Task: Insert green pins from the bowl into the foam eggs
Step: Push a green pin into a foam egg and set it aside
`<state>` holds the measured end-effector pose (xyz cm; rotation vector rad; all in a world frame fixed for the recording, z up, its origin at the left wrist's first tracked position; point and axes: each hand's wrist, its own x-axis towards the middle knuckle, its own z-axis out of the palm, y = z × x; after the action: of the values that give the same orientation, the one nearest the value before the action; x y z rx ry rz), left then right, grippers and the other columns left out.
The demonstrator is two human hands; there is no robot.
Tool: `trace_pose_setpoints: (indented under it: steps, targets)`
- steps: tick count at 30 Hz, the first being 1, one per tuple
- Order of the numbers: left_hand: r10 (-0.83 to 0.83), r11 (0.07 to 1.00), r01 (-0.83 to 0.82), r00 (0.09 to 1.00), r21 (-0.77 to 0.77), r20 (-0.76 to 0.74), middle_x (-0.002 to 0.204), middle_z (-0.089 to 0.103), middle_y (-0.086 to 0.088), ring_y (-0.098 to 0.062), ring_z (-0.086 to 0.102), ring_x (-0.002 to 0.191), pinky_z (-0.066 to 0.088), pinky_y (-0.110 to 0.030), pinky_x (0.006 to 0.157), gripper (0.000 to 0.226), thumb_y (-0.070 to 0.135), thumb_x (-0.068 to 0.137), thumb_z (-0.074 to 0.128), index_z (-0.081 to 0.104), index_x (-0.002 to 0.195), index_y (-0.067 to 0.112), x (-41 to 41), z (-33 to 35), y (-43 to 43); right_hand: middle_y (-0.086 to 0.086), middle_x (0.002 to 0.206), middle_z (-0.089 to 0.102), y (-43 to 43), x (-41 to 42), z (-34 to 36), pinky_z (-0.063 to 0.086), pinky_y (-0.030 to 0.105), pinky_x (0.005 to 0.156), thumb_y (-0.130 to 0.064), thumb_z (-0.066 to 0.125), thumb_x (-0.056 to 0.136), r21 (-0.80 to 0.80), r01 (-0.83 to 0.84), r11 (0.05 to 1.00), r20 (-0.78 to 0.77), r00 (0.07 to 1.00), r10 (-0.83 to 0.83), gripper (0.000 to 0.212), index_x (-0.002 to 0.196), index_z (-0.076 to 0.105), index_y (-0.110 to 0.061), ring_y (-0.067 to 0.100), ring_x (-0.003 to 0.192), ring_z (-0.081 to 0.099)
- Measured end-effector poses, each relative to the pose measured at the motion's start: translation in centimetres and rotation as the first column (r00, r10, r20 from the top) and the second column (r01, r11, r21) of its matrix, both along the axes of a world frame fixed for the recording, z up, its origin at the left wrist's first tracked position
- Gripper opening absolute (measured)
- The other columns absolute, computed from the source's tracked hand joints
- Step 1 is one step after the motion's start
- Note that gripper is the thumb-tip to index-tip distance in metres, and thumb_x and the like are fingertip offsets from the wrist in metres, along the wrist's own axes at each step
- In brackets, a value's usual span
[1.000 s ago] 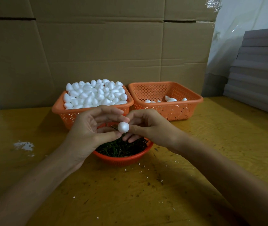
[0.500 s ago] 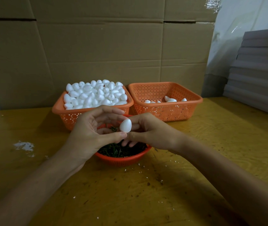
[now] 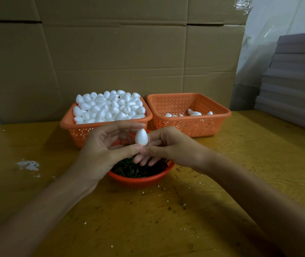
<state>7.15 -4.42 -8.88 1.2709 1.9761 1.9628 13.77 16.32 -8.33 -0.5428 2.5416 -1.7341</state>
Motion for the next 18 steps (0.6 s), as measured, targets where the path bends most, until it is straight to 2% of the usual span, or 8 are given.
trace_pose_setpoints:
  steps: [2,5,9,13,18]
  targets:
    - [0.001,1.000,-0.001,1.000,0.009,0.004,0.111,0.077,-0.006,-0.020,0.071,0.102,0.061,-0.027,0.078,0.037,0.013,0.077,0.089,0.080,0.109,0.029,-0.06,-0.06,0.04,0.013,0.110,0.078,-0.05,-0.04,0.00,0.060,0.025,0.083,-0.010,0.057,0.106,-0.005,-0.004,1.000,0.002,1.000,0.004,0.019,0.119,0.070,-0.004,0.020,0.098,0.075]
    - [0.005,0.999,-0.006,0.999,0.035,0.040,0.110,0.077,-0.008,-0.018,0.072,0.095,0.061,-0.026,0.071,0.033,0.017,0.077,0.082,0.080,0.109,0.026,-0.11,-0.14,-0.02,0.015,0.109,0.078,-0.08,-0.02,0.06,0.060,0.025,0.083,-0.010,0.057,0.106,0.002,0.001,1.000,0.005,1.000,-0.001,0.022,0.120,0.069,0.001,0.019,0.097,0.075]
    - [0.015,0.999,-0.018,0.997,0.047,0.070,0.109,0.077,-0.007,-0.014,0.072,0.087,0.061,-0.025,0.072,0.032,0.018,0.077,0.081,0.080,0.108,0.025,-0.27,-0.19,-0.03,0.018,0.109,0.077,-0.18,0.12,0.10,0.061,0.027,0.084,-0.009,0.056,0.106,0.008,0.014,1.000,0.011,1.000,-0.014,0.024,0.120,0.066,0.008,0.023,0.098,0.074]
    - [0.013,0.998,-0.020,0.992,0.057,0.124,0.100,0.079,-0.011,-0.017,0.070,0.071,0.061,-0.025,0.075,0.025,0.021,0.079,0.083,0.079,0.103,0.024,-0.58,-0.29,-0.20,0.020,0.110,0.077,-0.36,0.24,0.21,0.061,0.027,0.083,-0.009,0.056,0.105,0.018,0.020,1.000,0.019,1.000,-0.021,0.024,0.119,0.066,0.008,0.023,0.097,0.074]
    - [0.017,0.996,-0.031,0.987,0.083,0.161,0.100,0.078,-0.010,-0.018,0.069,0.069,0.061,-0.025,0.072,0.024,0.027,0.075,0.083,0.078,0.097,0.022,-0.60,-0.21,-0.12,0.019,0.108,0.077,-0.43,0.28,0.12,0.061,0.028,0.082,-0.010,0.058,0.105,0.007,0.043,0.999,0.021,0.999,-0.044,0.020,0.114,0.068,0.005,0.023,0.096,0.074]
